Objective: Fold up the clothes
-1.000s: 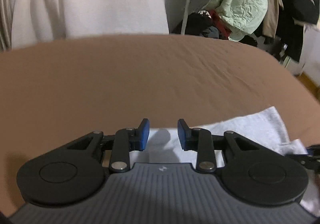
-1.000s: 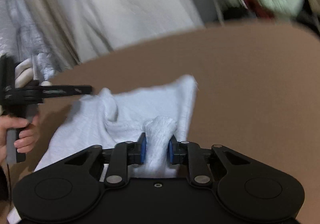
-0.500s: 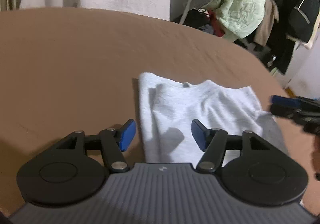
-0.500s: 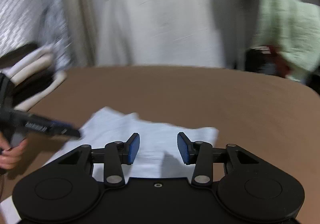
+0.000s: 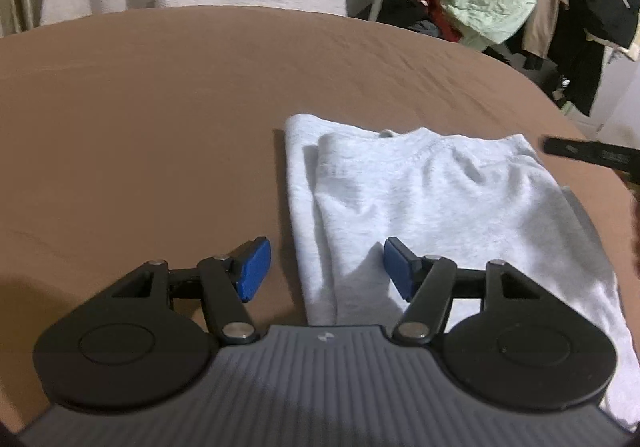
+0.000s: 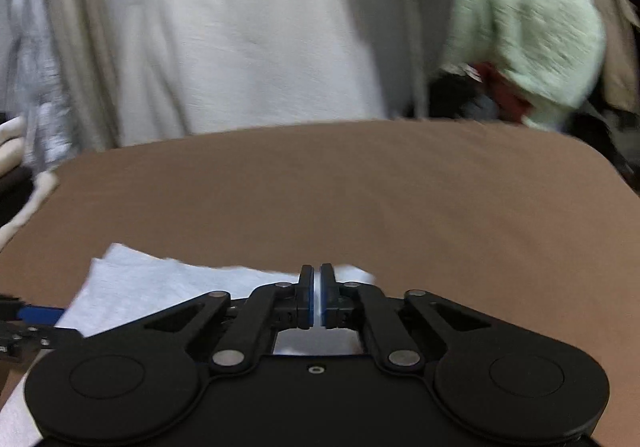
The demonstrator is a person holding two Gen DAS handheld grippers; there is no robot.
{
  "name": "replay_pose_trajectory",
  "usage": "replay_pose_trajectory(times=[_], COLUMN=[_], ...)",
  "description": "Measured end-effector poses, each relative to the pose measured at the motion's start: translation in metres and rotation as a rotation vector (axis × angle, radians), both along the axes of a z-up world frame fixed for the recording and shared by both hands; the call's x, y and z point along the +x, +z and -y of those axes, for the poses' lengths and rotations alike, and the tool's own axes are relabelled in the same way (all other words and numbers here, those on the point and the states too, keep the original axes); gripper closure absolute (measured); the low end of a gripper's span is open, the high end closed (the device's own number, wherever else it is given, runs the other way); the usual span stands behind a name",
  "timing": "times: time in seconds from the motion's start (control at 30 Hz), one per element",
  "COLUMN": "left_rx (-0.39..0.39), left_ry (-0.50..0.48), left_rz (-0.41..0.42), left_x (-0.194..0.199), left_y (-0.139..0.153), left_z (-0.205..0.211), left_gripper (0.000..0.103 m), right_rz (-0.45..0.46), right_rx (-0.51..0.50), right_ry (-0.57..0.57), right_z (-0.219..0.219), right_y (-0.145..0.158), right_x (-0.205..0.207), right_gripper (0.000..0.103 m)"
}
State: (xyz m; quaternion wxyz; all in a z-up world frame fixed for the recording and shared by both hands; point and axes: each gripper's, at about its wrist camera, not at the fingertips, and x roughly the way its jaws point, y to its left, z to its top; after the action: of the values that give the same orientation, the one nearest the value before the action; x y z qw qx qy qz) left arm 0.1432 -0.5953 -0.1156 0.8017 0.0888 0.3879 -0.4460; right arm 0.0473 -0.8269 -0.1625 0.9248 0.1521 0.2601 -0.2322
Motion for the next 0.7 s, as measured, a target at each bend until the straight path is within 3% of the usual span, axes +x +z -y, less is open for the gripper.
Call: replay_pose_trajectory(times=[0.07,0.17,0.27,0.37,0.43,0.47,0.5,0.53,0.57,0.63,0.7], left_rx=[-0.018,-0.084,-0.142,-0.109,-0.098,-0.100,-0.095,-0.120,-0.154,-0.232,-0.280], left_ry=[0.026,0.051,0.019,-0.002,-0.036,-0.067,-0.094,-0.111,-0.094,-0.021,0.019], left_rz=[0.031,0.061,0.050,0.076,0.080,0.077,0.069,0.055,0.030,-0.060,-0.098], left_x=[0.000,0.004,0.011,0.018,0.019,0.019,0.020,0.022,0.026,0.043,0.056], left_y=[0.003,0.007,0.012,0.007,0.003,0.000,-0.002,0.000,0.004,0.008,0.012], left_z=[-0.001,-0.002,0.005,0.024,0.034,0.039,0.042,0.039,0.033,0.018,0.005], left_gripper=[0.040,0.040,0.040,0.040,0.046,0.073,0.091,0.092,0.093,0.094,0.094], right_rz=[0.012,0.088,0.113,0.060,0.023,-0.004,-0.027,-0.027,0.039,0.179,0.203], right_rx=[0.077,0.201,0.306,0.304,0.311,0.307,0.274,0.211,0.183,0.132,0.153], right_ry=[0.000,-0.001,0.029,0.052,0.073,0.091,0.100,0.097,0.113,0.148,0.134], right_z=[0.003,0.000,0.000,-0.005,-0.010,-0.013,-0.018,-0.024,-0.023,-0.022,-0.013], right_y=[0.008,0.012,0.011,0.001,-0.010,-0.017,-0.022,-0.026,-0.026,-0.027,-0.024], right_x=[-0.017,-0.050,-0.059,-0.050,-0.041,-0.036,-0.034,-0.033,-0.038,-0.051,-0.049], right_gripper=[0.092,0.056,0.055,0.055,0.055,0.055,0.060,0.075,0.089,0.092,0.093])
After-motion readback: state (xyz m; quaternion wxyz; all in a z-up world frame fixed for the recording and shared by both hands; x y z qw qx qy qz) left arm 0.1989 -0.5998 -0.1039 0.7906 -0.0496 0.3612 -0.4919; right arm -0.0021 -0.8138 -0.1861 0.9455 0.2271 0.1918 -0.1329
